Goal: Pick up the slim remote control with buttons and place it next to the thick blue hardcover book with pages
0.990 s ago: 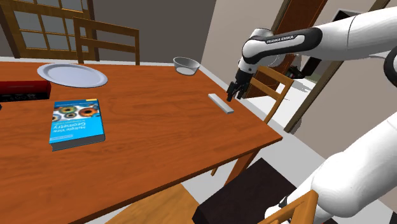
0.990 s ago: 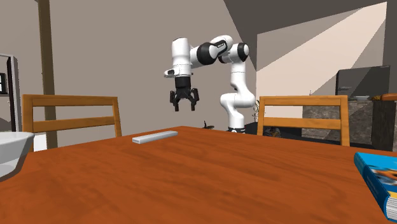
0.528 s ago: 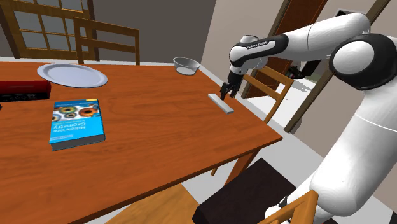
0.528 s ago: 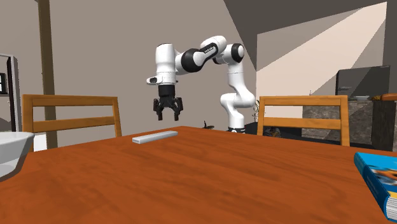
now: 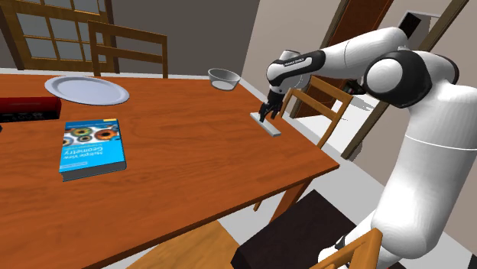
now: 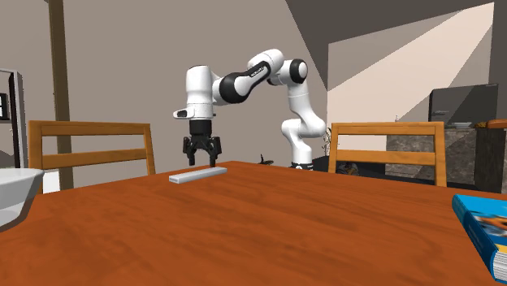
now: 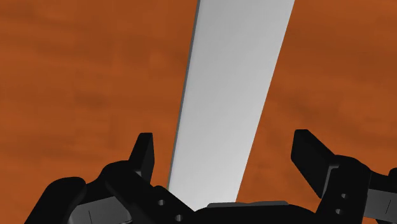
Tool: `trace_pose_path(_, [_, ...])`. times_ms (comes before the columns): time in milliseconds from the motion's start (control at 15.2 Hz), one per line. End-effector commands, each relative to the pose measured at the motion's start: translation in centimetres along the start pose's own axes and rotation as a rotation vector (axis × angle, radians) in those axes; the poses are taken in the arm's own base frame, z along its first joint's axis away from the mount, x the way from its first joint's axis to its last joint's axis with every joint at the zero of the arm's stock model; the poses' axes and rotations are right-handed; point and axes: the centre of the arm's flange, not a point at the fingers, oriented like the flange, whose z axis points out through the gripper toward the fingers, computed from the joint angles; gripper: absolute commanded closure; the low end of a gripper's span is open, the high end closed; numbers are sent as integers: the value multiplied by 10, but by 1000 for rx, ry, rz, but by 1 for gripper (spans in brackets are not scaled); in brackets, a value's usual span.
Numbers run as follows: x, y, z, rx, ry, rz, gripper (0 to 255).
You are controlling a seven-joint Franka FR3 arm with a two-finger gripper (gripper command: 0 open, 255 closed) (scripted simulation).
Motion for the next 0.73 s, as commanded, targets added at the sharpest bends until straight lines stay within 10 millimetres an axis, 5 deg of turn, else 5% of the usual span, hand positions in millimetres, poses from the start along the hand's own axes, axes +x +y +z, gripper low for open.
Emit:
trace_pose_path(0, [0,2,10,0,0,0,0])
trace_pose_path(132, [0,2,24,0,0,0,0])
trace_pose_path(660, [0,2,24,0,0,0,0])
